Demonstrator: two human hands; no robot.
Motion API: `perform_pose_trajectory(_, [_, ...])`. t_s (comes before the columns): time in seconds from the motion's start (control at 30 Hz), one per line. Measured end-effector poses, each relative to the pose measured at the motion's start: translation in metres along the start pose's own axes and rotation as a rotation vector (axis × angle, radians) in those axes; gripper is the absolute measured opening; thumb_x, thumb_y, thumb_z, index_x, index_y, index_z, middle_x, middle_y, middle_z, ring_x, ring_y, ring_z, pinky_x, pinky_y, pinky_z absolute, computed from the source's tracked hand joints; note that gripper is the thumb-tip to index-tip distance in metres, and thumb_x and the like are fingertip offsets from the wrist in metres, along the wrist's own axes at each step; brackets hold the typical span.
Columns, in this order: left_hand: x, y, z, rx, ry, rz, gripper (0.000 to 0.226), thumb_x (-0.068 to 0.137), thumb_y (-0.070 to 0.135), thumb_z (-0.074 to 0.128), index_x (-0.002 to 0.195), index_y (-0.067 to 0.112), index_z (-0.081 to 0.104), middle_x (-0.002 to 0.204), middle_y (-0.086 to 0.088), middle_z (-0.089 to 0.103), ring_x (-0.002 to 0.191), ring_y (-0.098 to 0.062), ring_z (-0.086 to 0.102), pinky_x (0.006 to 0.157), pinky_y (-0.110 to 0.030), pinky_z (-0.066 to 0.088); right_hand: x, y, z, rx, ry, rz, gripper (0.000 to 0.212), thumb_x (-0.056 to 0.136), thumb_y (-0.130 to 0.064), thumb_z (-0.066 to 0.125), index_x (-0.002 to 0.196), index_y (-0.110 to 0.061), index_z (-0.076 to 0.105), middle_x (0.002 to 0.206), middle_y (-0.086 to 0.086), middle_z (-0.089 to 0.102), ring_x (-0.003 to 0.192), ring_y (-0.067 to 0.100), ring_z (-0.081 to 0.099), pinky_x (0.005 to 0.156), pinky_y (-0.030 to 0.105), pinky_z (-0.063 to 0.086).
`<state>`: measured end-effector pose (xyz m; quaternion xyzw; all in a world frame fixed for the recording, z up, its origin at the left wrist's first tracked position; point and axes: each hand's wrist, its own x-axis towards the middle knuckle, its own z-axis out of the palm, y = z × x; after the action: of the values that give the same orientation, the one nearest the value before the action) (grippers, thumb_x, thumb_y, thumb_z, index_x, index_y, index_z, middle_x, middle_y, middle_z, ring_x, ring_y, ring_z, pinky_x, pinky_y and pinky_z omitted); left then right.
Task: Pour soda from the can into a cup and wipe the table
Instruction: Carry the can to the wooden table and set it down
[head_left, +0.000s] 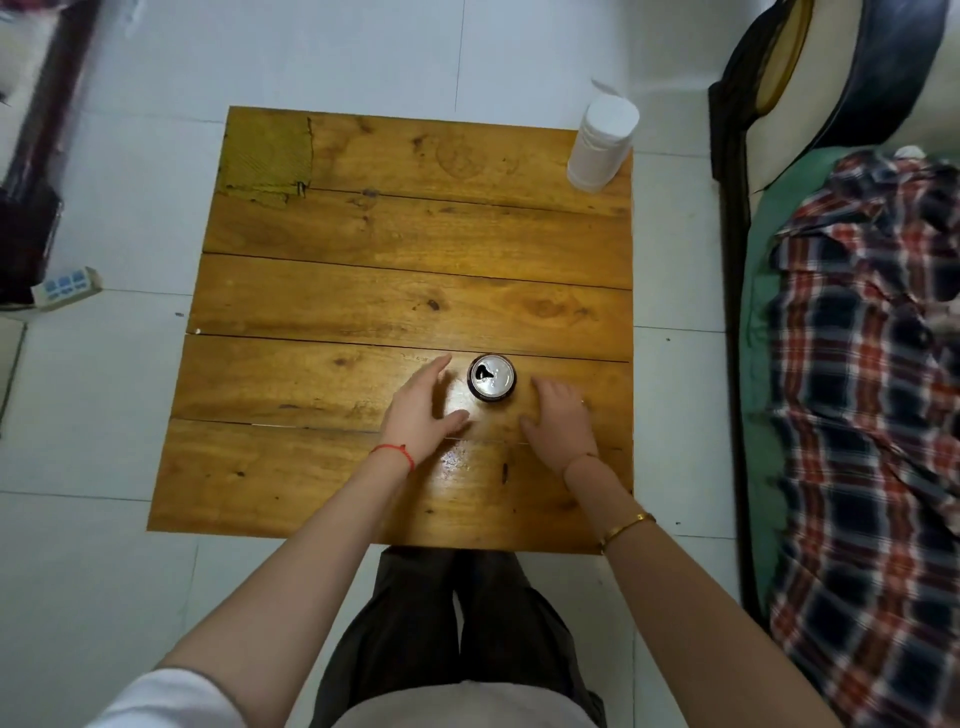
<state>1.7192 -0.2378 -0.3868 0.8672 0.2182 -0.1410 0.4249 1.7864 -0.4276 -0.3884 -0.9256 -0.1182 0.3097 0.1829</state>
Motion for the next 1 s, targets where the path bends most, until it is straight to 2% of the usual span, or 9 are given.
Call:
perform_pose_trajectory(0.17, [-0.04,0.013,-0.045,0.199,0.03,0.115,0.059,0.087,0.019,0.07,0.141,0.013,0.047,0.144,-0.011,0.05,0.136,-0.028,0.042,0.115,-0.043,0.034,-0.038,-0.02,-0.038,-0.133,0.04,-0.102,0.065,0.095,-0.028,0.054,0.151,-0.014,0.025,0.153,0.005,0.034,0.143,0.024,0.025,0.119,0.039,0.022])
perform_pose_trajectory(0.27, [-0.07,0.024,-0.068,0.231,0.086,0.154,0.049,0.092,0.018,0.064,0.138,0.011,0.051,0.141,-0.011,0.053,0.135,-0.028,0.044,0.115,-0.041,0.033,-0.061,-0.033,-0.053,-0.111,0.059,-0.135,0.065,0.095,-0.029,0.055,0.151,-0.014,0.025,0.155,0.004,0.031,0.146,0.024,0.02,0.119,0.043,0.022])
perform_pose_trajectory(0.4, [-0.113,0.032,-0.094,0.233,0.141,0.178,0.047,0.091,0.017,0.062,0.138,0.013,0.052,0.141,-0.009,0.053,0.136,-0.027,0.042,0.115,-0.041,0.032,-0.089,-0.05,-0.07,-0.106,0.069,-0.19,0.064,0.094,-0.031,0.055,0.15,-0.015,0.028,0.156,0.004,0.031,0.146,0.024,0.017,0.119,0.043,0.021])
perform_pose_trajectory(0.53, [-0.161,0.033,-0.124,0.195,0.199,0.157,0.045,0.092,0.018,0.062,0.136,0.015,0.052,0.139,-0.007,0.055,0.132,-0.026,0.047,0.111,-0.043,0.038,-0.116,-0.07,-0.082,-0.117,0.088,-0.283,0.061,0.094,-0.033,0.056,0.148,-0.016,0.033,0.152,0.004,0.037,0.144,0.023,0.022,0.12,0.04,0.021])
perform_pose_trajectory(0.73, [-0.236,0.024,-0.16,0.187,0.29,0.115,0.044,0.093,0.018,0.062,0.136,0.013,0.053,0.136,-0.008,0.058,0.13,-0.025,0.049,0.111,-0.04,0.038,-0.15,-0.103,-0.089,-0.136,0.067,-0.377,0.061,0.093,-0.032,0.057,0.147,-0.015,0.034,0.15,0.005,0.039,0.143,0.026,0.025,0.118,0.042,0.024])
perform_pose_trajectory(0.9, [-0.293,0.004,-0.185,0.156,0.399,0.023,0.043,0.094,0.022,0.06,0.137,0.019,0.053,0.137,-0.002,0.057,0.13,-0.022,0.048,0.11,-0.033,0.035,-0.171,-0.144,-0.081,-0.203,0.048,-0.482,0.06,0.095,-0.035,0.054,0.148,-0.016,0.035,0.15,0.004,0.039,0.142,0.024,0.026,0.118,0.038,0.023])
perform_pose_trajectory(1.0, [-0.327,-0.015,-0.205,0.136,0.502,-0.05,0.042,0.095,0.023,0.06,0.136,0.018,0.054,0.135,-0.003,0.059,0.128,-0.023,0.05,0.109,-0.035,0.037,-0.18,-0.179,-0.066,-0.236,0.03,-0.556,0.059,0.095,-0.036,0.054,0.147,-0.015,0.035,0.148,0.005,0.042,0.141,0.024,0.029,0.116,0.037,0.024])
